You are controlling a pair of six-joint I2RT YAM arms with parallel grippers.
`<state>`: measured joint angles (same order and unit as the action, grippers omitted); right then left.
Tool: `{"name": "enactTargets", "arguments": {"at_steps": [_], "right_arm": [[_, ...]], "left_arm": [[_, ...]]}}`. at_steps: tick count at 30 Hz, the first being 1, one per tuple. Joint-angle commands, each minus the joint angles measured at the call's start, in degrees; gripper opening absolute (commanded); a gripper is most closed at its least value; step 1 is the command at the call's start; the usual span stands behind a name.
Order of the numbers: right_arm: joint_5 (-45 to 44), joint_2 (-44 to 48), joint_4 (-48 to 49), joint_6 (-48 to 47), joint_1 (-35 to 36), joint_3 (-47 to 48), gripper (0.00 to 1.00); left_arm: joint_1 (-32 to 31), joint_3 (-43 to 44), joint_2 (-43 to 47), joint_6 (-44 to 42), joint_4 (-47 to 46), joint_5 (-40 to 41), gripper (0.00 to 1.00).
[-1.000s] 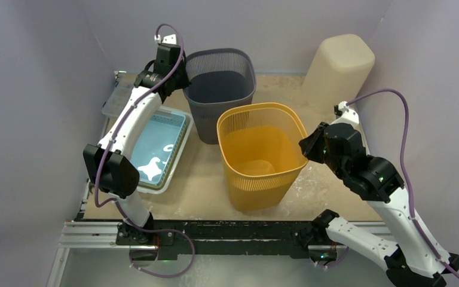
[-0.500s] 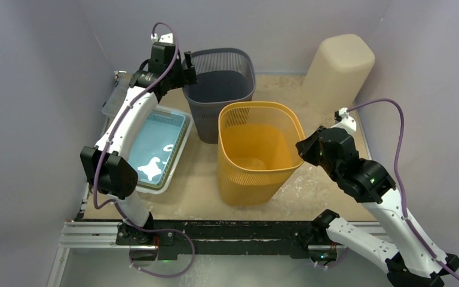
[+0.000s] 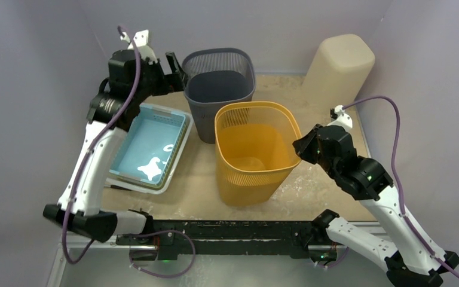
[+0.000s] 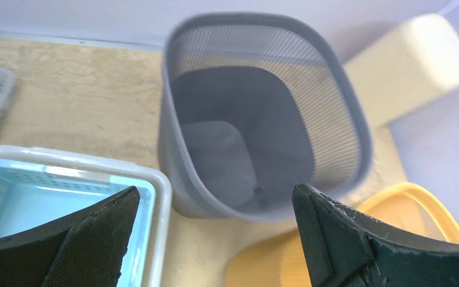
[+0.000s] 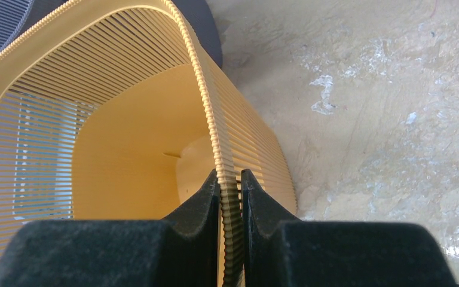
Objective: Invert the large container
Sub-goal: Place the container at the center of the board.
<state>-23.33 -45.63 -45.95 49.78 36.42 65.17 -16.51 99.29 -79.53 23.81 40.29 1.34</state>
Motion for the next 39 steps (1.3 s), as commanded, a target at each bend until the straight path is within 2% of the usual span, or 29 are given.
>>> {"name": "enactTargets", "arguments": {"at_steps": [1,5,13,16,19,22,28,32,39], "right_arm": [[2.26,-0.54,5.62,0.43,-0.04,3.41,0.12],[2.72,-0.97,6.07,-0.07,-0.04,3.48,0.16],[4.97,-2.62,6.73,-1.34,-0.03,4.18,0.21],[5.73,-3.26,6.79,-1.18,-0.04,4.27,0.22],[6.29,-3.69,7.02,-0.89,-0.04,4.47,0.31],[6.78,-4.08,6.78,-1.0,-0.04,5.3,0.33],[6.63,-4.01,5.39,-1.42,-0.02,6.7,0.43],[6.42,-2.68,5.31,-0.94,-0.03,6.36,0.53],[6.02,-1.46,4.93,-1.38,-0.04,5.32,0.62]], "left_arm": [[0.19,-7.99,8.67,4.33,-1.07,-11.55,0.98],[0.17,-18.84,16.12,10.53,-2.04,-19.77,0.96],[-0.27,-30.23,25.43,17.79,1.42,-23.37,0.93],[-2.5,-31.06,25.69,18.64,3.03,-22.06,0.93],[-7.15,-30.36,25.31,19.0,4.55,-17.99,0.93],[-10.31,-29.87,25.13,20.42,4.42,-15.89,0.93],[-10.97,-30.05,25.29,20.54,5.89,-16.26,0.87],[-11.04,-29.74,25.58,20.16,8.94,-15.32,0.82],[-12.62,-31.77,25.62,21.69,7.62,-14.93,0.75]]}}
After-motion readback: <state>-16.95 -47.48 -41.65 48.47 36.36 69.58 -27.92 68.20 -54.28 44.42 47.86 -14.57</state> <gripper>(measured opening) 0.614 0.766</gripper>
